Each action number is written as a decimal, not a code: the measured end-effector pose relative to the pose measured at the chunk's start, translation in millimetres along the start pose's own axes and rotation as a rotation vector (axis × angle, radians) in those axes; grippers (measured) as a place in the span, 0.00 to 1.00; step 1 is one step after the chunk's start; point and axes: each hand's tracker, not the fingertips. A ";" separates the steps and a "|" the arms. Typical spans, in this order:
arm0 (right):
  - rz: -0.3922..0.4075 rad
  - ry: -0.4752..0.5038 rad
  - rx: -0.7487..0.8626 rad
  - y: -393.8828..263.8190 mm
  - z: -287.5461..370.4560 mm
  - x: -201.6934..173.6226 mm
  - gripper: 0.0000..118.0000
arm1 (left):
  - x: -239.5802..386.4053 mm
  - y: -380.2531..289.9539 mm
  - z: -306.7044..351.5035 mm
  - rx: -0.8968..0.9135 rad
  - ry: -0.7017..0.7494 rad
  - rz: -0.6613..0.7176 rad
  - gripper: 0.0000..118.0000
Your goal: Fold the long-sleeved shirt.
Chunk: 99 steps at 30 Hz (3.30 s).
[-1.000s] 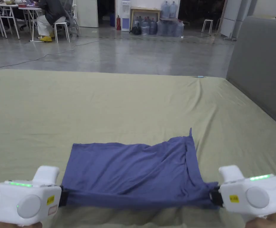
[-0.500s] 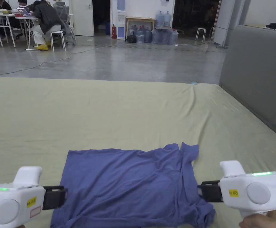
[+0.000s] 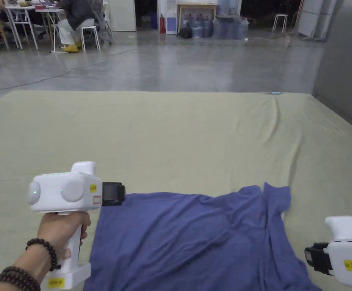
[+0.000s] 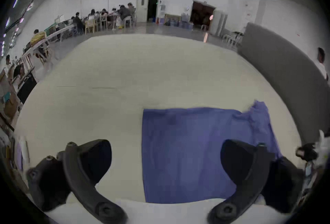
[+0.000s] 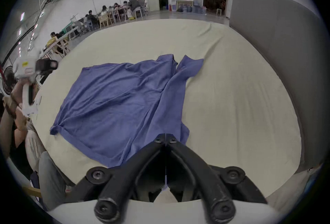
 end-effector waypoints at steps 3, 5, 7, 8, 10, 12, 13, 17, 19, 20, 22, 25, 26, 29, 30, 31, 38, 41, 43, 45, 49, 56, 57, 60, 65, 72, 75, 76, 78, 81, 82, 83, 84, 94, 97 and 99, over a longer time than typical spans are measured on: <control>-0.009 0.008 -0.008 9.6 -19.0 0.9 0.00 | -6.6 22.0 -74.4 -0.176 0.153 -0.014 0.99; -0.001 0.011 -0.021 19.8 -29.9 5.3 0.00 | -12.9 7.1 -115.2 -0.230 0.168 -0.039 0.96; 0.017 0.009 -0.036 26.9 -40.0 5.8 0.00 | -13.3 0.3 -144.5 -0.271 0.176 -0.070 0.82; 0.024 0.008 -0.041 35.9 -43.3 6.6 0.00 | -11.8 -4.1 -156.4 -0.293 0.203 -0.088 0.73; 0.029 0.001 -0.034 49.9 -52.5 7.7 0.00 | -11.5 -9.0 -164.9 -0.328 0.205 -0.092 0.60; 0.034 -0.003 -0.019 75.9 -63.4 8.1 0.00 | -4.0 -3.8 -148.2 -0.280 0.219 -0.082 0.00; 0.037 -0.003 -0.009 87.6 -68.7 7.7 0.00 | -0.2 -0.4 -139.8 -0.247 0.174 -0.092 0.00; 0.024 0.033 -0.003 153.2 -105.0 7.9 0.01 | 8.3 1.2 -107.9 -0.214 0.119 -0.124 0.00; 0.020 0.072 -0.064 182.5 -132.1 8.8 0.50 | 6.2 -0.2 -98.4 -0.198 0.104 -0.112 0.00; 0.027 0.088 -0.111 196.6 -149.2 7.6 0.63 | 10.3 -2.1 -88.9 -0.195 0.101 -0.108 0.00; 0.051 0.058 -0.175 211.8 -178.5 4.7 0.63 | 15.6 -6.8 -78.9 -0.195 0.102 -0.110 0.00; 0.067 0.000 -0.223 220.3 -218.7 1.5 0.62 | 13.6 -5.6 -76.5 -0.198 0.103 -0.111 0.00; 0.066 -0.011 -0.241 221.1 -229.9 1.7 0.62 | 13.1 -6.3 -75.7 -0.194 0.108 -0.110 0.00; 0.059 -0.034 -0.275 216.8 -246.8 -0.1 0.34 | 9.2 -3.3 -78.4 -0.198 0.108 -0.096 0.00; 0.053 -0.026 -0.288 215.1 -251.1 1.0 0.15 | 9.4 -3.8 -78.2 -0.199 0.106 -0.094 0.00; 0.039 -0.009 -0.296 212.1 -252.5 1.4 0.04 | 10.0 -4.6 -77.5 -0.197 0.105 -0.094 0.00; 0.069 0.042 -0.151 241.1 -177.8 -7.3 0.04 | 10.5 31.6 -32.2 -0.035 0.088 -0.075 0.00; 0.097 0.039 -0.065 268.0 -117.2 -12.9 0.04 | 14.1 64.1 6.4 0.017 0.081 -0.069 0.00; 0.091 0.039 0.005 285.1 -76.4 -13.7 0.04 | 19.0 87.4 37.0 0.086 0.081 -0.077 0.00; 0.086 0.020 0.075 304.3 -32.3 -18.1 0.04 | 21.0 112.7 69.8 0.155 0.089 -0.075 0.00; 0.075 0.016 0.221 344.7 48.2 -27.0 0.04 | 27.0 169.1 130.2 0.254 0.085 -0.058 0.00; 0.059 -0.048 0.511 437.8 164.8 -44.4 0.03 | 59.0 295.0 216.5 0.463 0.115 -0.107 0.00; 0.053 -0.069 0.543 450.9 179.4 -47.4 0.04 | 63.0 310.5 225.4 0.492 0.114 -0.092 0.00; 0.018 -0.112 0.642 481.0 213.2 -53.1 0.04 | 72.2 345.8 242.8 0.539 0.096 -0.062 0.00; 0.052 -0.168 0.757 511.2 256.4 -54.4 0.03 | 85.8 384.2 257.0 0.594 0.122 -0.073 0.00; -0.007 -0.160 0.751 518.8 266.2 -34.5 0.04 | 94.0 399.7 259.4 0.621 0.100 -0.072 0.00; -0.019 -0.176 0.717 511.3 245.4 -29.4 0.04 | 94.5 392.3 241.2 0.588 0.076 -0.064 0.00; -0.019 -0.177 0.699 506.1 235.6 -25.9 0.04 | 94.1 386.6 231.1 0.573 0.074 -0.067 0.00; -0.026 -0.173 0.682 495.6 213.3 -21.0 0.04 | 94.2 374.1 210.6 0.541 0.091 -0.085 0.00; -0.025 -0.153 0.627 477.7 172.7 -11.9 0.04 | 91.3 348.5 175.8 0.491 0.093 -0.095 0.00; -0.023 -0.159 0.609 471.9 159.8 -9.8 0.04 | 88.8 341.3 164.4 0.470 0.098 -0.093 0.00; -0.020 -0.163 0.597 466.1 148.5 -7.7 0.04 | 86.3 334.9 155.3 0.457 0.103 -0.087 0.00; -0.020 -0.163 0.591 461.3 141.0 -5.9 0.04 | 84.1 330.5 149.4 0.441 0.099 -0.084 0.00; -0.042 -0.141 0.578 390.3 136.1 -4.1 0.04 | 76.0 268.0 166.6 0.406 0.053 -0.099 0.00; -0.050 -0.121 0.564 354.3 142.0 -2.9 0.04 | 69.3 231.5 180.1 0.400 0.015 -0.073 0.00; -0.050 -0.124 0.550 329.4 143.0 -2.6 0.04 | 66.5 202.1 188.1 0.387 -0.017 -0.067 0.00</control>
